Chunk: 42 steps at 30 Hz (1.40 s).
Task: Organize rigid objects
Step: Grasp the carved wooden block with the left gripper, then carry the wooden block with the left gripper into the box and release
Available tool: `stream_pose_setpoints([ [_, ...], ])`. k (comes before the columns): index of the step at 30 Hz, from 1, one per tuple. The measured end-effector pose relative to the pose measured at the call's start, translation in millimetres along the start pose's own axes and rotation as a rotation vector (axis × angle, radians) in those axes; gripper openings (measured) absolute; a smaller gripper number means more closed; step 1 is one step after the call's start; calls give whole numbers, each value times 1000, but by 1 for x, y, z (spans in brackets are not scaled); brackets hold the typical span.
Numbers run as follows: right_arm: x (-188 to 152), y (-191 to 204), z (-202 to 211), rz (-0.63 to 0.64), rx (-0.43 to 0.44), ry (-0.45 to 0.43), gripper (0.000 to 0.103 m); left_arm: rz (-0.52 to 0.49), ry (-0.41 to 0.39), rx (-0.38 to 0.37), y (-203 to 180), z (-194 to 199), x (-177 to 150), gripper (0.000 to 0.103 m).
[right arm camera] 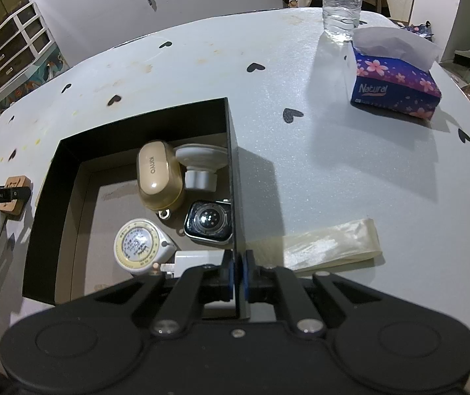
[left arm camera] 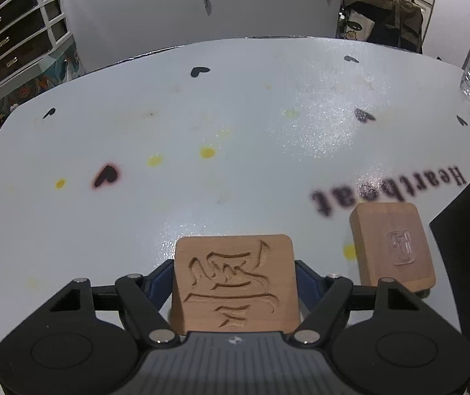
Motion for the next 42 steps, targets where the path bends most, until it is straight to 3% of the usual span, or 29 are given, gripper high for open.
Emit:
stream_pose_setpoints([
  [4,0,0,0,3,2,1,6,50,-51,-3,2,23,9,75],
  [9,0,0,-1,7,3,3,6,123,-91,-80,-10,69,26,75],
  [14,0,1,0,5,5,1,6,197,-8,-239,-55,102,28,75],
  [21,0,1,-1,5,6,1,6,186,-7,-375,-131,139,30,75],
  [28,0,2,0,9,6,2,6,197,3,-333,-168,133,31,75],
  [42,0,2,-1,7,7,1,6,185,20,-249,-184,110,36,78],
])
Point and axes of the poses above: each gripper's, at about its wrist camera, not at the fingertips, and z roughly against the way its jaws point, y to its left, x to its top, the point moved 10 cm from there along -z, roughly the way its jaws point, and after that the axes turned 14 degrees about x, right-handed, at the moved point
